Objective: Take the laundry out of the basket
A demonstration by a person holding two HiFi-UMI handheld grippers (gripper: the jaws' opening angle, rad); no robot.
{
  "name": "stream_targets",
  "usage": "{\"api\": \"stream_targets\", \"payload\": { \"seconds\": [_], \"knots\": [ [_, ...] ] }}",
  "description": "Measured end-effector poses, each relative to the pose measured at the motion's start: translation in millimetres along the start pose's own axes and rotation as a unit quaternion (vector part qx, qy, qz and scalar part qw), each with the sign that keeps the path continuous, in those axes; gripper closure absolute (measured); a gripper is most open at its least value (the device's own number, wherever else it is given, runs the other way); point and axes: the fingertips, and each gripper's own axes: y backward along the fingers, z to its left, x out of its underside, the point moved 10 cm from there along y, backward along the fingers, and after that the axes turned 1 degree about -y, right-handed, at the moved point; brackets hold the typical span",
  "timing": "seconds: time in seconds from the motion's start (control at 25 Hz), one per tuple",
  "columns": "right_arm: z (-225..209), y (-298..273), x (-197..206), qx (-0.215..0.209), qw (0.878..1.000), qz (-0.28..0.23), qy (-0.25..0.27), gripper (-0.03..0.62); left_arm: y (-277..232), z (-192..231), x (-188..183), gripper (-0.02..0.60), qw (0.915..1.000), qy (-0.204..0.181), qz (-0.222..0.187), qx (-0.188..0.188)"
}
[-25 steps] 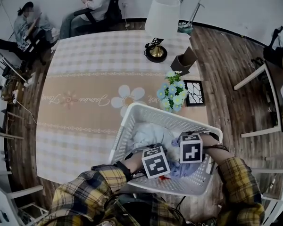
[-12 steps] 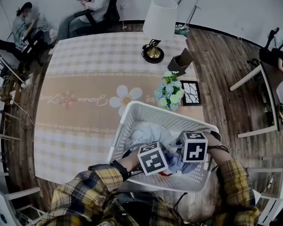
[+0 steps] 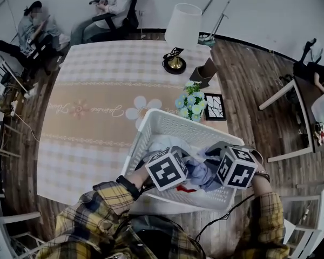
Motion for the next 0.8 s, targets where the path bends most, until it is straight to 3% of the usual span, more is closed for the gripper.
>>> {"api": "stream_targets", "payload": {
  "seconds": [0.36, 0.56, 0.8],
  "knots": [
    [18.7, 70.7, -21.5, 0.104, 0.991, -0.073, -0.049, 0.511, 62.0, -24.3, -28.3, 0.500, 0.9947, 0.005, -0.082, -0.062],
    [29.9, 109.4, -43.8, 0.151, 0.976, -0.142, -0.068, 0.511, 109.6, -41.5, -37.5, 0.503, 0.9853, 0.007, -0.131, -0.110],
    [44.5, 130.4, -86.7, 0.183, 0.959, -0.209, -0.055, 0.511, 167.6, -56.2, -27.5, 0.505, 0.9702, 0.011, -0.170, -0.172]
  ]
}}
